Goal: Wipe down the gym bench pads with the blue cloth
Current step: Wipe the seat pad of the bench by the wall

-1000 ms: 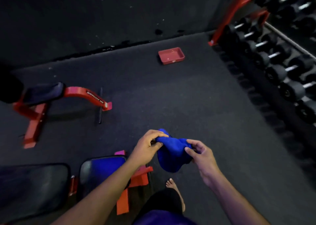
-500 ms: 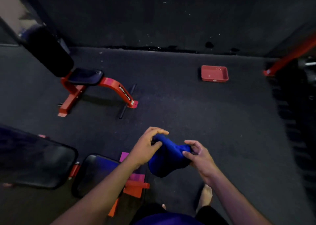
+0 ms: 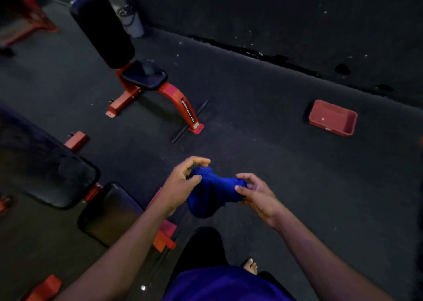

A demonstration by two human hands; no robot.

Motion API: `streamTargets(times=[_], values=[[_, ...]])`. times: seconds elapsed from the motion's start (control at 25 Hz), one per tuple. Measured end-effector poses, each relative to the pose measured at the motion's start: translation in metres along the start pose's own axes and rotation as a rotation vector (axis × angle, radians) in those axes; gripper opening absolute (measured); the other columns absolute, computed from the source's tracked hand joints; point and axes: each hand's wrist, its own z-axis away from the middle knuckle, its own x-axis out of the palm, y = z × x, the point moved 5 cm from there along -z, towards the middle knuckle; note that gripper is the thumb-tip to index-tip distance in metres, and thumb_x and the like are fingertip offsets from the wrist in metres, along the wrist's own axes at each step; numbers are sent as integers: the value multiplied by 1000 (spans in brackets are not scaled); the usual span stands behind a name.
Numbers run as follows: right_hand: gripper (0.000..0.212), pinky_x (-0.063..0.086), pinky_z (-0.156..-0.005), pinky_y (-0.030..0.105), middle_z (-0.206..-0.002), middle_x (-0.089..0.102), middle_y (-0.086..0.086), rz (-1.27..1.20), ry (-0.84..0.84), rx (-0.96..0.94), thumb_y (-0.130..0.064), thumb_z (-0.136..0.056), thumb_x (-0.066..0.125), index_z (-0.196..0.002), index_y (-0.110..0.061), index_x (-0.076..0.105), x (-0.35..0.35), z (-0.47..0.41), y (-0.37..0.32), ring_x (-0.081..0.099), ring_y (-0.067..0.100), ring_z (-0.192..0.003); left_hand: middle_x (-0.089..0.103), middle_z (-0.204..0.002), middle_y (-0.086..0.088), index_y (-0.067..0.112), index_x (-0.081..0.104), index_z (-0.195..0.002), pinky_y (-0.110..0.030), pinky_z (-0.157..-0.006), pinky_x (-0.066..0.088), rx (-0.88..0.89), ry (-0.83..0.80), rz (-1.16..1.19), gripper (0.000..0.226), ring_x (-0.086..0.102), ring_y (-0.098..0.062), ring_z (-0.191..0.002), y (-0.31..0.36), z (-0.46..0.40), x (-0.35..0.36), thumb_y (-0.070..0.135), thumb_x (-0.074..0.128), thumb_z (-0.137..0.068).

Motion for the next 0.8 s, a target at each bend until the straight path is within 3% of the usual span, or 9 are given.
streamTargets(times=[0.08,0.24,0.36,0.52,0.8], values=[[25,51,-72,25,-103,73,6,69,31,-67,-1,-90,65,-108,-18,66,-7,-34,-22,66,16,-90,70,-117,15,34,69,-114,-17,-97,45,-39,40,-68,48,62,-5,-115,-6,-23,-7,-7,56,-93],[18,52,-80,21,-100,72,-10,488,84,-162,-15,-87,72,-103,-24,72,-22,-106,-69,66,4,-94,60,-124,11,28,67,-120,-5,-83,44,-167,81,-263,31,61,0,-106,-41,-81,-32,7,62,-98],[23,49,-86,22,-102,68,-15,799,105,-187,-20,-83,76,-104,-26,70,-29,-160,-112,62,2,-96,61,-123,0,26,64,-121,-20,-88,48,-286,54,-365,27,63,-7,-104,-69,-127,-55,11,63,-98],[33,44,-87,21,-109,67,-8,964,142,-172,-12,-78,79,-106,-24,68,-42,-233,-154,61,9,-101,62,-125,-1,26,63,-123,-32,-99,51,-408,-52,-418,26,64,-13,-111,-90,-181,-82,15,63,-99],[45,32,-94,13,-124,46,2,1104,121,-215,-3,-79,76,-122,-16,66,-26,-373,-233,50,8,-102,61,-124,4,23,63,-125,-34,-99,51,-478,45,-453,27,65,-11,-105,-97,-296,-149,18,62,-99]])
